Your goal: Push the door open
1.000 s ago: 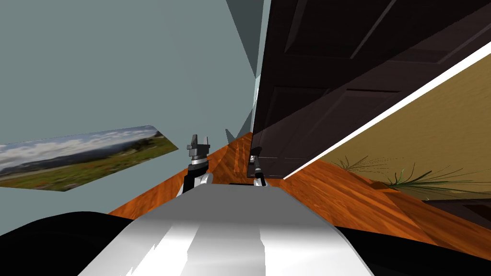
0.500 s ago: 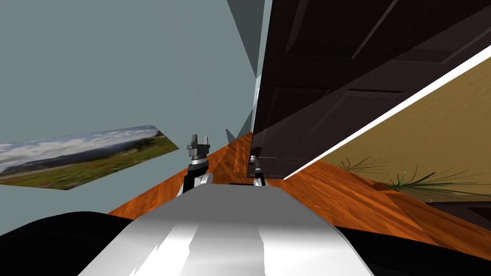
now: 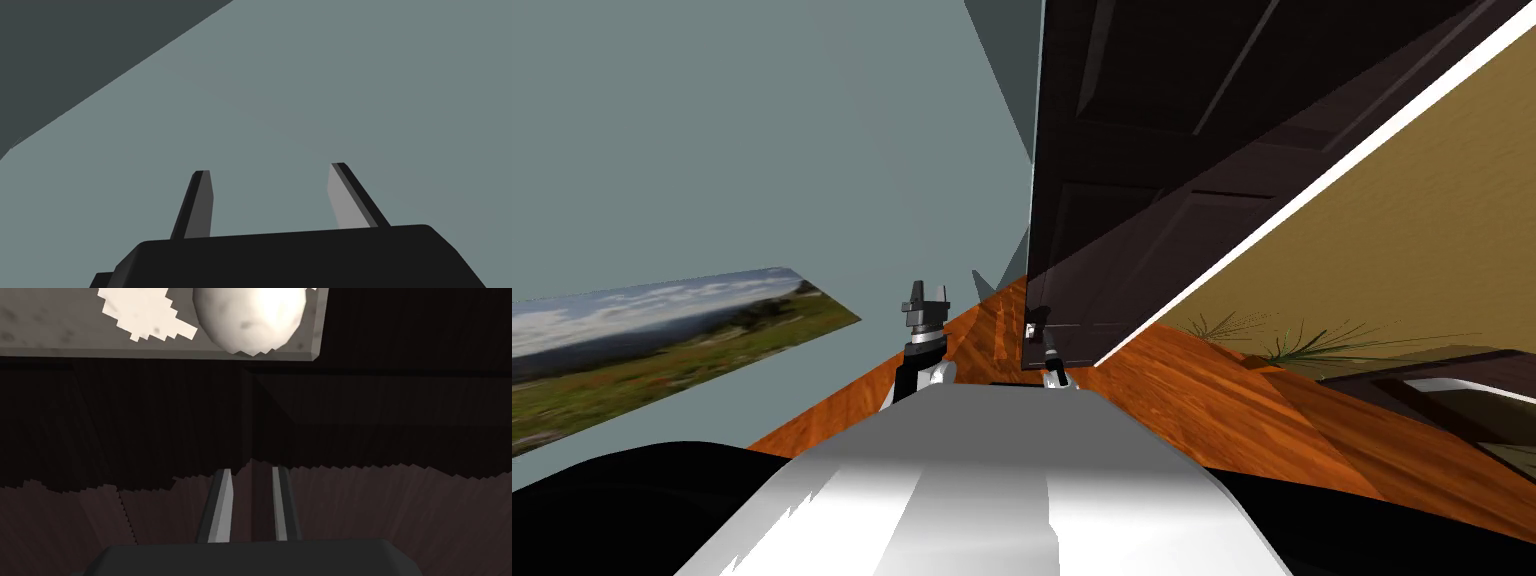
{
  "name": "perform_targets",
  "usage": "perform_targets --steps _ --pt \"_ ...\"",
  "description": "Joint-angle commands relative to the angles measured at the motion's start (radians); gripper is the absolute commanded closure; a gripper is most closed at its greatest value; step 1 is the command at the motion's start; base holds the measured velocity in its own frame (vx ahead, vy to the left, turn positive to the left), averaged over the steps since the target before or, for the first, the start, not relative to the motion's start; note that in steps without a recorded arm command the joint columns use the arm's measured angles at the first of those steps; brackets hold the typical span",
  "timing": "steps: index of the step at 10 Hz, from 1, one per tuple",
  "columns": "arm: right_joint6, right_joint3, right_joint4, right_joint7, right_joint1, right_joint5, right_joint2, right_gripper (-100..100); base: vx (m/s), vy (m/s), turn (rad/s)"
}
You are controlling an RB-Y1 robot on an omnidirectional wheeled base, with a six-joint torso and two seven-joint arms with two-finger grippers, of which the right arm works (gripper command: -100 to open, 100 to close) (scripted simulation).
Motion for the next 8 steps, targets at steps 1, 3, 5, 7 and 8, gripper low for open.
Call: perform_targets --steps 1,3,5,7,8 --pt "0.000 0.001 0.021 -0.027 -0.019 0.029 -0.006 -100 0.012 -0.081 -0.222" --pt "-0.006 0.001 0.053 -0.055 -0.045 0.059 -0.004 -100 -0.023 -0.047 -0.206" --pt "-0.012 0.002 0.091 -0.088 -0.075 0.095 0.010 -100 -0.068 -0.002 -0.206" --pt "-0.015 0.002 0.108 -0.103 -0.088 0.111 0.020 -100 -0.096 0.022 -0.109" --pt "-0.018 0.002 0.123 -0.116 -0.100 0.125 0.031 -100 -0.160 0.064 -0.164"
